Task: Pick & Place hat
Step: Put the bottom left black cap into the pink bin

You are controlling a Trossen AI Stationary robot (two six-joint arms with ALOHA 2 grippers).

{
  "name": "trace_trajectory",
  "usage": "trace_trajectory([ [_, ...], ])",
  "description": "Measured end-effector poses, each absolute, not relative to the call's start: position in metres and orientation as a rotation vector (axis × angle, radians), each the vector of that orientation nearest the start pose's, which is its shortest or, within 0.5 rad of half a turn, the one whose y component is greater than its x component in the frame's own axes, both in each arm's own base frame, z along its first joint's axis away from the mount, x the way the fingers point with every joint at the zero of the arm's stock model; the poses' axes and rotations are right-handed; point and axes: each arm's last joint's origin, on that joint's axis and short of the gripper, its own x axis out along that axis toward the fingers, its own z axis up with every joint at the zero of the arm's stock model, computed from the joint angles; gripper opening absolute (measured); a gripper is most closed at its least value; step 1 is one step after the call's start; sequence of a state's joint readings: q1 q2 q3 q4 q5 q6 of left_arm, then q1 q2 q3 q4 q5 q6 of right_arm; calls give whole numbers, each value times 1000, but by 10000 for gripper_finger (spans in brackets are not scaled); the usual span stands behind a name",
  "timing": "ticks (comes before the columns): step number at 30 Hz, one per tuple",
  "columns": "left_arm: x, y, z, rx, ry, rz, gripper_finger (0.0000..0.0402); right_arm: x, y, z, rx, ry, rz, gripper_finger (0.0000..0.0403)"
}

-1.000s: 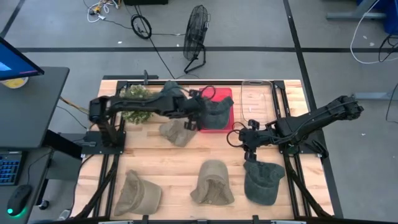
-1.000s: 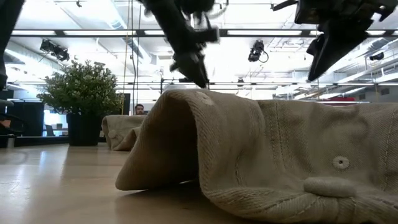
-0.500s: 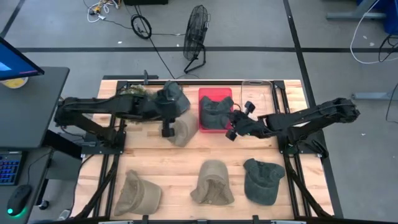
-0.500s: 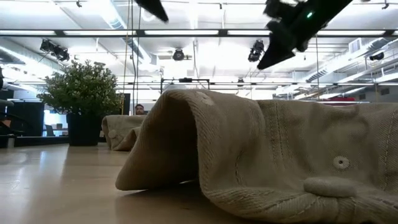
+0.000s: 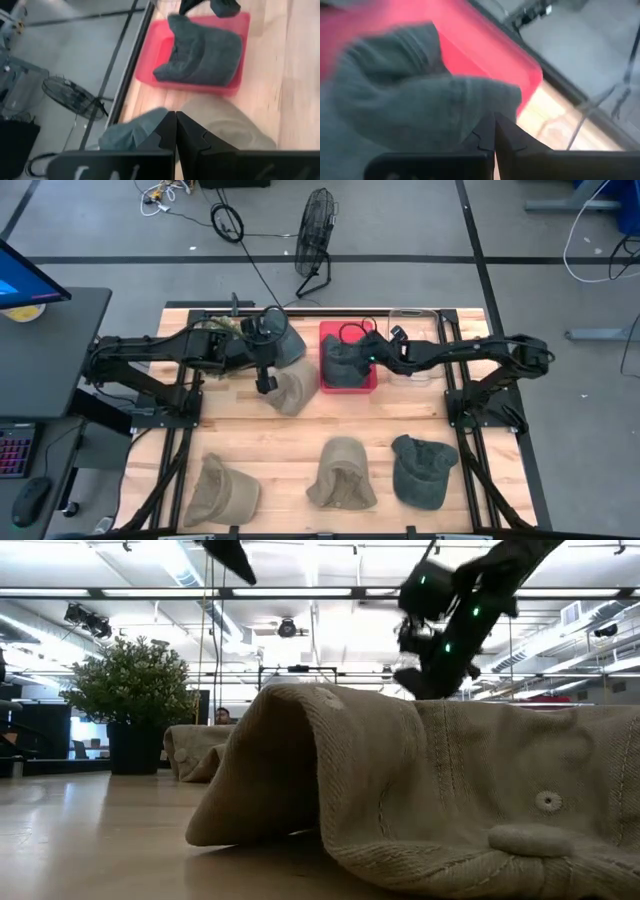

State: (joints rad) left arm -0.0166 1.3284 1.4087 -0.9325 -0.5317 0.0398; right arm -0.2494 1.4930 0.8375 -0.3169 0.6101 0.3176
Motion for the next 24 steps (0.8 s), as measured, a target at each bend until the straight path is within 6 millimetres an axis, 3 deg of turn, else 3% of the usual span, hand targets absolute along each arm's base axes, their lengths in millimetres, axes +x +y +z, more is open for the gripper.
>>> trace_trajectory([
  [7, 258, 16, 358, 263, 875, 487, 6, 278, -107, 167, 129, 881, -902, 2],
  [16, 257, 23, 352, 239, 889, 518, 9, 296, -112, 146, 124, 864, -725, 2],
  [24, 257, 26, 352, 112, 853, 586, 9, 289, -107, 154, 81, 918, -741, 2],
])
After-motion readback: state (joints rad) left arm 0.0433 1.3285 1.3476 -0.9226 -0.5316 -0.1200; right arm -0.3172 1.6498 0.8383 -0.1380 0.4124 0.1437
